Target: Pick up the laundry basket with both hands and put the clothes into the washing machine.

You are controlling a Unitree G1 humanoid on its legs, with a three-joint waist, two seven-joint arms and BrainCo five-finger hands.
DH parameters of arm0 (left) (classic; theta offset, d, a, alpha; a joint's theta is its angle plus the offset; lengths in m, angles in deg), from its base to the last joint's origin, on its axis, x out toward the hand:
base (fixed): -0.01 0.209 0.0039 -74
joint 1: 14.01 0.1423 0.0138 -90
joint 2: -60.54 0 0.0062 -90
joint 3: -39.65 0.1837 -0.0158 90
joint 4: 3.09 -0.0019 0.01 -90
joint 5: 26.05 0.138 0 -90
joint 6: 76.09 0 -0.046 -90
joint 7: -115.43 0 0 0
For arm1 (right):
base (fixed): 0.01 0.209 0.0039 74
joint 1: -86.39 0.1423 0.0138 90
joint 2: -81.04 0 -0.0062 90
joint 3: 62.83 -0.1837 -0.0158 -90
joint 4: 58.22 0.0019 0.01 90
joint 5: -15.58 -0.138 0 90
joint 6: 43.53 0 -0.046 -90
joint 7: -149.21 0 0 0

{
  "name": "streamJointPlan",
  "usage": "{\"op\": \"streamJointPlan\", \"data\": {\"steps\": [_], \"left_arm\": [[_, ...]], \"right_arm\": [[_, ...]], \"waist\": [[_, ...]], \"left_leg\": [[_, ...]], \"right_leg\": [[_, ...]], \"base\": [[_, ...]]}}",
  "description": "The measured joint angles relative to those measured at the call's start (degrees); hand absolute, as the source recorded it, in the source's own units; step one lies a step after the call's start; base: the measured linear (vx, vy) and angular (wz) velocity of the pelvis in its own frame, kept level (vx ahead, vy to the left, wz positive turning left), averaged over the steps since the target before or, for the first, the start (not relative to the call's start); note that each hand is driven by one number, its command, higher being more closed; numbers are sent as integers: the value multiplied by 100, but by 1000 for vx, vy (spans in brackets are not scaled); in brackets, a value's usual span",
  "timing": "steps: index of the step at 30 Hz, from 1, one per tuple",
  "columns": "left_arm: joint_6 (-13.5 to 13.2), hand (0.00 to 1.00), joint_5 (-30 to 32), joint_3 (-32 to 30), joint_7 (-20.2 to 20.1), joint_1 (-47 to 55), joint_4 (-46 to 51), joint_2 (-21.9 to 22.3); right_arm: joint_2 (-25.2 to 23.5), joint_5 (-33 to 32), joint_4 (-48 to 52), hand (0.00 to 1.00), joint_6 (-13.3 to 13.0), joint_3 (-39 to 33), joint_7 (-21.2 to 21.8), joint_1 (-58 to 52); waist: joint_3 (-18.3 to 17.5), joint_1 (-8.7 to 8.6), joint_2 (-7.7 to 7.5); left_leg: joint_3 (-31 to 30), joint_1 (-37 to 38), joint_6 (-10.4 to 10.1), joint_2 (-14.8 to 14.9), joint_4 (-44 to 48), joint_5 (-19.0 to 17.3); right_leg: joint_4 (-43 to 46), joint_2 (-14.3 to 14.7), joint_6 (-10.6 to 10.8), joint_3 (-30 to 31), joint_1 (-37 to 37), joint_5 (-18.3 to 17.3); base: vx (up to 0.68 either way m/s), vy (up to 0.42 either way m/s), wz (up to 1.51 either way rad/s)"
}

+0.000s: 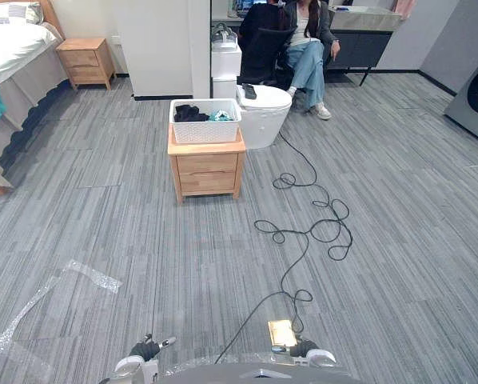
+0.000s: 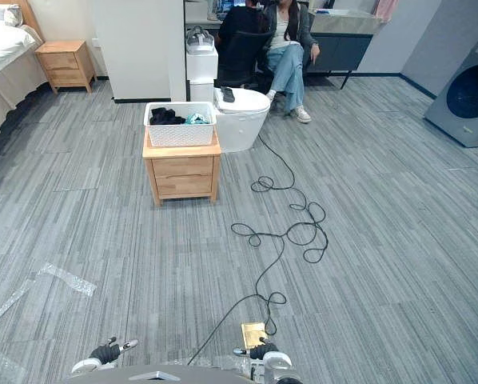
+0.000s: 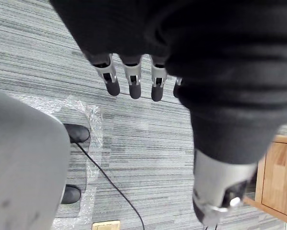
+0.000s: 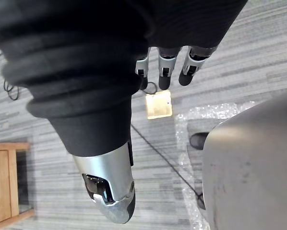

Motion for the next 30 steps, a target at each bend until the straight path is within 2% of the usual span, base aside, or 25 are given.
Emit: {"op": "streamJointPlan", "data": {"steps": [9,15,17,19,20,21,23,24,25,27,28,30], "left_arm": [[-1,0,2,5,32,0,0,-5],[-5,0,125,162,108,-67,-11,-45],[-5,0,124,161,119,-101,-30,-46],[-6,0,124,145,120,-161,-15,-58],[-1,0,124,136,113,-179,13,-50],[0,0,127,37,106,-223,29,-14],[16,0,126,-149,108,-255,50,-42],[44,0,125,-259,111,-256,82,-55],[53,0,127,-293,112,-260,102,-40],[67,0,126,-385,113,-258,98,-12],[71,0,126,-454,112,-259,69,7],[76,0,125,-653,110,-260,62,53]], "right_arm": [[2,-52,1,0,-2,7,-21,-3],[12,-98,-5,0,1,135,-21,70],[14,-109,-3,0,1,111,-25,85],[2,-279,14,0,-3,0,-30,120],[1,-432,53,0,-8,-20,-35,125],[-45,-571,263,0,-3,-122,-35,89],[-104,-720,478,0,-24,-123,-41,69],[-113,-838,496,0,-44,-137,-42,84],[-124,-961,464,0,-42,-211,-52,117],[-114,-996,452,0,-42,-382,-80,211],[-109,-1052,448,0,-38,-604,-128,272],[-129,-1173,416,0,-25,-970,-189,280]], "waist": [[-1,-4,-7],[25,14,-31],[74,8,-57],[219,-1,-119],[268,-5,-147],[349,24,-111],[418,6,-183],[465,13,-210],[477,55,-216],[499,45,-187],[519,31,-139],[583,7,-133]], "left_leg": [[-6,-52,2,0,-3,1],[277,-273,9,6,-33,-1],[240,-263,22,-5,15,-44],[117,-289,56,-70,165,-159],[-43,-292,146,-143,181,-242],[-134,-301,181,-178,226,-268],[-251,-222,212,-189,316,-331],[-267,-166,200,-156,367,-380],[-258,-70,163,-104,350,-430],[-196,52,106,14,351,-578],[-123,125,17,155,360,-706],[-12,268,-146,326,357,-939]], "right_leg": [[1,0,9,-6,-43,-6],[38,31,20,295,-414,71],[244,13,85,280,-465,-45],[1019,-99,131,168,-685,-471],[1801,-226,215,42,-992,-757],[3345,-366,151,-19,-1735,-871],[4424,-502,77,-18,-2254,-895],[4787,-589,152,-29,-2454,-1013],[4636,-732,207,-116,-2611,-1092],[3654,-938,189,-458,-2703,-992],[2722,-942,189,-719,-2706,-714],[1478,-914,270,-925,-2690,-189]], "base": [[0,0,-1],[-3,-2,-25],[4,1,6],[-26,-5,34],[-51,-5,54],[-40,-1,58],[55,-26,44],[127,-45,31],[161,-45,11],[201,-63,-21],[273,-108,-37],[364,-176,-43]]}}
